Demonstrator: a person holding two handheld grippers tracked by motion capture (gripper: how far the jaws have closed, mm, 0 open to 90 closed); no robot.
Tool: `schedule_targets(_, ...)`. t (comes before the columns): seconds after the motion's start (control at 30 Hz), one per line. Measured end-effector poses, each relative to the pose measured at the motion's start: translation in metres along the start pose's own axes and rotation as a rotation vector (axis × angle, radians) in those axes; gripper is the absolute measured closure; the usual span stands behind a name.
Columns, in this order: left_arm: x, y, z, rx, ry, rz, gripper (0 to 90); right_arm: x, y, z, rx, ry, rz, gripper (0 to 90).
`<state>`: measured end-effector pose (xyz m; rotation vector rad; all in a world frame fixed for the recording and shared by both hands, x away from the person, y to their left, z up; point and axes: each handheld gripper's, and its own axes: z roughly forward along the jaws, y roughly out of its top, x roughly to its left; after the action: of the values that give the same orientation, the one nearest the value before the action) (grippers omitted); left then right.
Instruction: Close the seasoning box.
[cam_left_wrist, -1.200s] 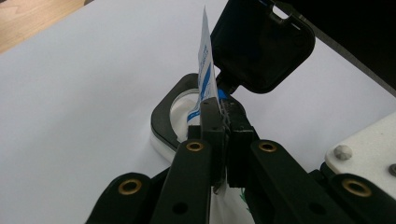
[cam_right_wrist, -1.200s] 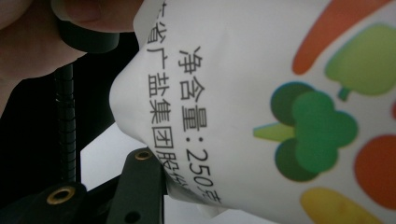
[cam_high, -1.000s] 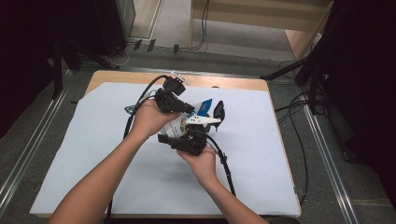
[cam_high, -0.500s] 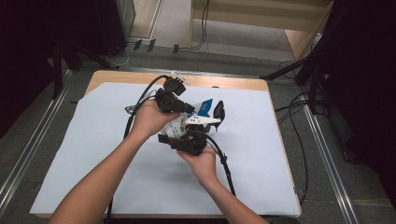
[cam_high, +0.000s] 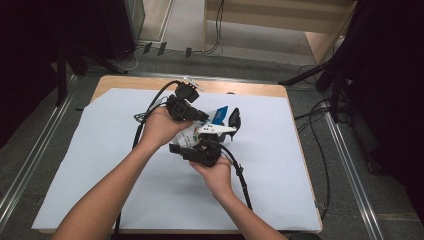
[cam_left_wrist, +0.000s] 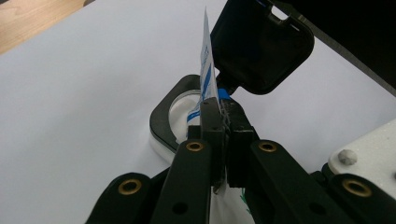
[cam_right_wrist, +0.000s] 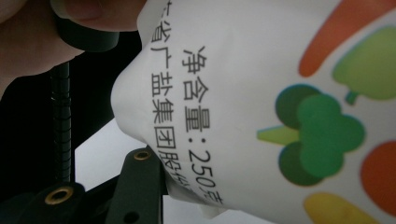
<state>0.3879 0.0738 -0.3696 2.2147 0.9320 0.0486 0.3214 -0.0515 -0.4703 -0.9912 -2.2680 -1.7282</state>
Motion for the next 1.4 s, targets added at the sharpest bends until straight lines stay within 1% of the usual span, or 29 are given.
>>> schedule_targets(0.4,-0.0007,0.0003,0.0007,-0.001,0.003,0.001,90.0,-0.0005,0.0005,-0.0013,-0.007,0.002,0.018,65.0)
schedule_targets(1.0,-0.0018,0.0001,0.0034,0.007,0.002,0.003,90.0,-0.0006,0.0014,-0.0024,0.007,-0.014,0.008,71.2)
schedule_targets(1.23,-0.0013,0.0,0.0034,0.003,0.002,0.0,90.0,-0.0008,0.0012,-0.0017,0.004,-0.016,0.003,70.1)
schedule_targets(1.3,-0.0013,-0.0001,0.0029,0.001,0.001,0.0,90.0,-0.0008,0.0009,-0.0011,0.003,-0.015,-0.004,68.0)
schedule_targets(1.4,-0.0012,0.0002,0.0019,0.002,0.001,0.003,90.0,-0.0005,0.0005,0.0001,0.001,-0.009,-0.002,64.7)
